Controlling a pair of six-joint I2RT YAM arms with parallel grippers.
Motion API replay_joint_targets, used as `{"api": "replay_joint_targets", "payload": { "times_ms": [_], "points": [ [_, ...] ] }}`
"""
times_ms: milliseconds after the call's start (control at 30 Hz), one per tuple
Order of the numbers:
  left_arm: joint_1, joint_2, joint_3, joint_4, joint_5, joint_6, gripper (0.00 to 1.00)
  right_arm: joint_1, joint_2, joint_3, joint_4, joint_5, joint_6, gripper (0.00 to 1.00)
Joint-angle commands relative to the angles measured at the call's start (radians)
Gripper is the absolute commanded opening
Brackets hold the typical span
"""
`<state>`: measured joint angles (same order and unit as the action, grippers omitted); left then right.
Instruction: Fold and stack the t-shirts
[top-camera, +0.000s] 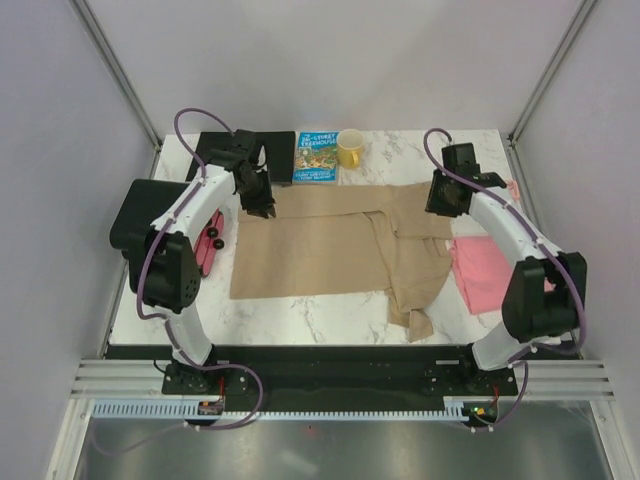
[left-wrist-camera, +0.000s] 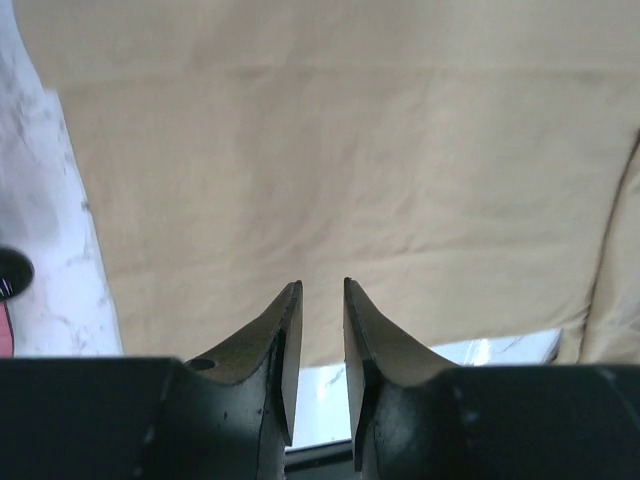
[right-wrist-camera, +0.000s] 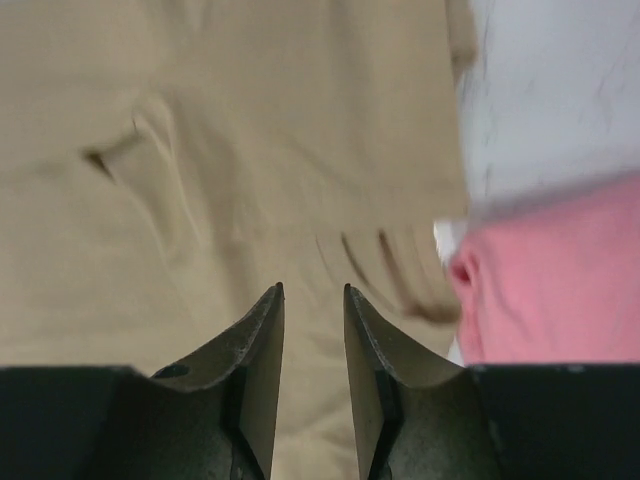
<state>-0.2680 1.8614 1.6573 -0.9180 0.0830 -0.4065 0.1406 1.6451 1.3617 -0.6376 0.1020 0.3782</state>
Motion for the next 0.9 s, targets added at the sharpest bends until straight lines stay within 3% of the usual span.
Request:
{"api": "replay_joint_targets", "payload": {
  "times_ms": [0, 100, 333, 467, 600, 867],
  "points": [
    [-0.002, -0.172, -0.204, 0.036, -0.012, -0.026, 0.31, 0.050, -0.206, -0.231, -0.033, -0.073, 0.056, 0.38],
    [-0.004, -0.263, -0.295, 0.034, -0.019, -0.051, 0.31, 0.146, -0.313, -0.326, -0.106, -0.059, 0.065, 0.39],
    [-0.005, -0.378, -0.396, 0.053, 0.009, -0.063, 0.31, 0.235, -0.519, -0.421, -0.238, -0.091, 0.096, 0.46],
    [-0.007, -0.381, -0.387, 0.056, 0.038, -0.015, 0.30, 0.293, -0.579, -0.455, -0.312, -0.156, 0.181, 0.49],
    [-0.005, -0.418, -0.407, 0.065, 0.067, -0.008, 0.30, 0.407, -0.640, -0.484, -0.343, -0.121, 0.252, 0.48],
    [-0.007, -0.449, -0.479, 0.088, 0.129, -0.009, 0.30, 0.504, -0.736, -0.541, -0.456, -0.056, 0.367, 0.48]
  ]
}}
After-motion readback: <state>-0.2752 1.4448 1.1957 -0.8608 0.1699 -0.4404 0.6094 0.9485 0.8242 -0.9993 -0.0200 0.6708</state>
